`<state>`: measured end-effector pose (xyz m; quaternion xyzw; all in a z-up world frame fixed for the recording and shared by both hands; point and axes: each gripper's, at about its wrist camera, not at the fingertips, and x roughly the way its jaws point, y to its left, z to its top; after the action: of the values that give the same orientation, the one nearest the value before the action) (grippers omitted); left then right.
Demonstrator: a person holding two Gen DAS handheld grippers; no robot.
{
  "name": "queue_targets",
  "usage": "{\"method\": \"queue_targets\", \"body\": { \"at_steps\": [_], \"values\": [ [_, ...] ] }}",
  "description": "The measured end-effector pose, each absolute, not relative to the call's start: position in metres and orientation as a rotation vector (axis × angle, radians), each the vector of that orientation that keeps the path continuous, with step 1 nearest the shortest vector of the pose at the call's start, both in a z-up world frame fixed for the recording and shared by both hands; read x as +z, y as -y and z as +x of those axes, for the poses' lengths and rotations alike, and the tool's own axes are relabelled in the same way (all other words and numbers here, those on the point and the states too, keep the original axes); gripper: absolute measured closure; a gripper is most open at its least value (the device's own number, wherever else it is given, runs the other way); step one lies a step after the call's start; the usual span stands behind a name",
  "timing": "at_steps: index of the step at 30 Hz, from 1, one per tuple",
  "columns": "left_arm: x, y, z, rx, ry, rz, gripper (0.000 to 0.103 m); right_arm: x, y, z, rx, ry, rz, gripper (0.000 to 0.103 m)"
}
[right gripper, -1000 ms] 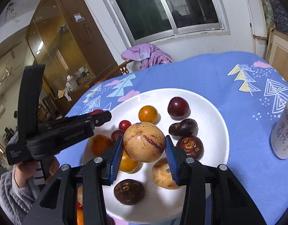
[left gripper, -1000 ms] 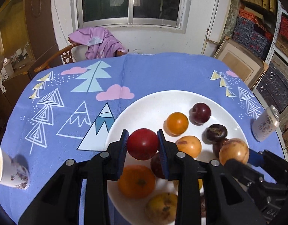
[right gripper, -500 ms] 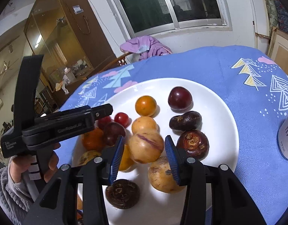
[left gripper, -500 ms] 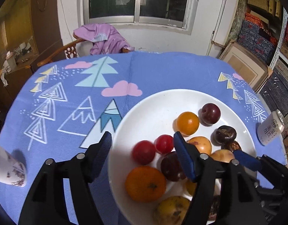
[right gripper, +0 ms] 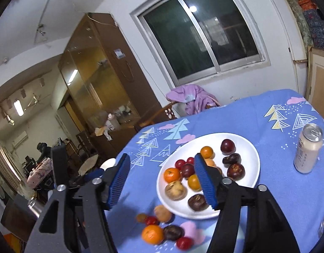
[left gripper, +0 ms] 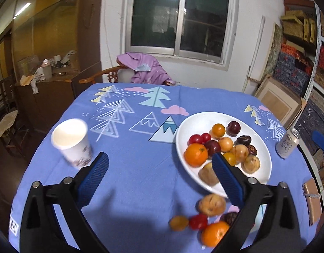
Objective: Organize fruits
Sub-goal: 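Move both open tools back toward the remaining loose fruits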
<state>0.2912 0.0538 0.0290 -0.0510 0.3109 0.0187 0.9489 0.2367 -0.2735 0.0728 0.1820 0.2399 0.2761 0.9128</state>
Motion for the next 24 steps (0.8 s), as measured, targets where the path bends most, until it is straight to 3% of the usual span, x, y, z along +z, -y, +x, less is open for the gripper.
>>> {"method": "queue_targets", "body": {
  "at_steps": [8,24],
  "values": [
    [-0.036,-0.081,0.246,0.095,-0.687,-0.141,0.004,0.013,0.282,0.209,0.501,-0.598,0.375,0.031],
    [-0.068,-0.057,0.271,-0.011,-0.85,-0.11,0.004,-0.018,0.282,0.227,0.469,-0.735,0.414,0.03]
  ]
}}
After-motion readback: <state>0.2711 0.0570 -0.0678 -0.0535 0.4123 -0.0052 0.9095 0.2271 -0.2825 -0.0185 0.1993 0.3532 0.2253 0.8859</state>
